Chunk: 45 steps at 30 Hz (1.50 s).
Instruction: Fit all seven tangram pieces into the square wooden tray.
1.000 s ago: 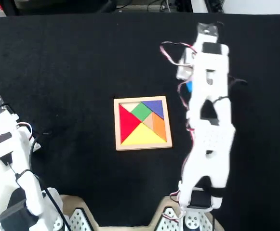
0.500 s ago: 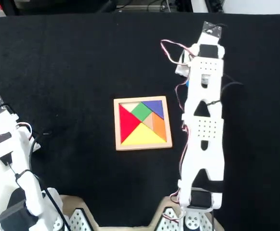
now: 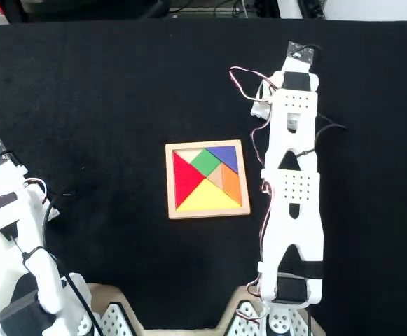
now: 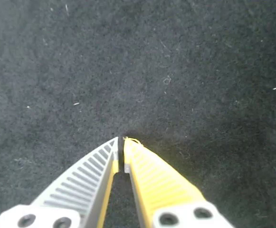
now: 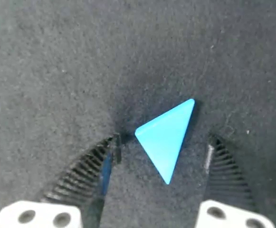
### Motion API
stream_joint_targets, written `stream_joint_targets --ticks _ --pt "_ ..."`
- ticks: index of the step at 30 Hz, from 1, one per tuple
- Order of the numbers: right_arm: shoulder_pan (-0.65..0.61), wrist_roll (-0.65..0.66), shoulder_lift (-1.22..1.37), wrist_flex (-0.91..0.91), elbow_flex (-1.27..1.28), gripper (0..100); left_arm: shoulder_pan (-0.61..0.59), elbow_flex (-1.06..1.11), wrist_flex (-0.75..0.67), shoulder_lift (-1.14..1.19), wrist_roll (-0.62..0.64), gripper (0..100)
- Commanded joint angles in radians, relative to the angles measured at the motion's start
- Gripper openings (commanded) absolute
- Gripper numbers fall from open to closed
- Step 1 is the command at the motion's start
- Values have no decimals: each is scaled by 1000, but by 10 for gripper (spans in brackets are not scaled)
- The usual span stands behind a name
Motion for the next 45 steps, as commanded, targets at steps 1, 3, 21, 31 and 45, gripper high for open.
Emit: stream_joint_targets --ticks 1,3,21,31,45 --pt "17 9 -2 -11 -50 278 12 -2 -12 -32 5 30" --pt "28 11 -1 -32 -45 247 12 -2 -12 -32 5 30" --pt "34 100 12 -46 -50 144 12 -2 -12 -32 5 30" --pt "17 239 -2 124 -194 114 12 -2 -12 -32 5 30" --pt "-11 535 -236 135 -12 115 12 -2 -12 -34 5 30"
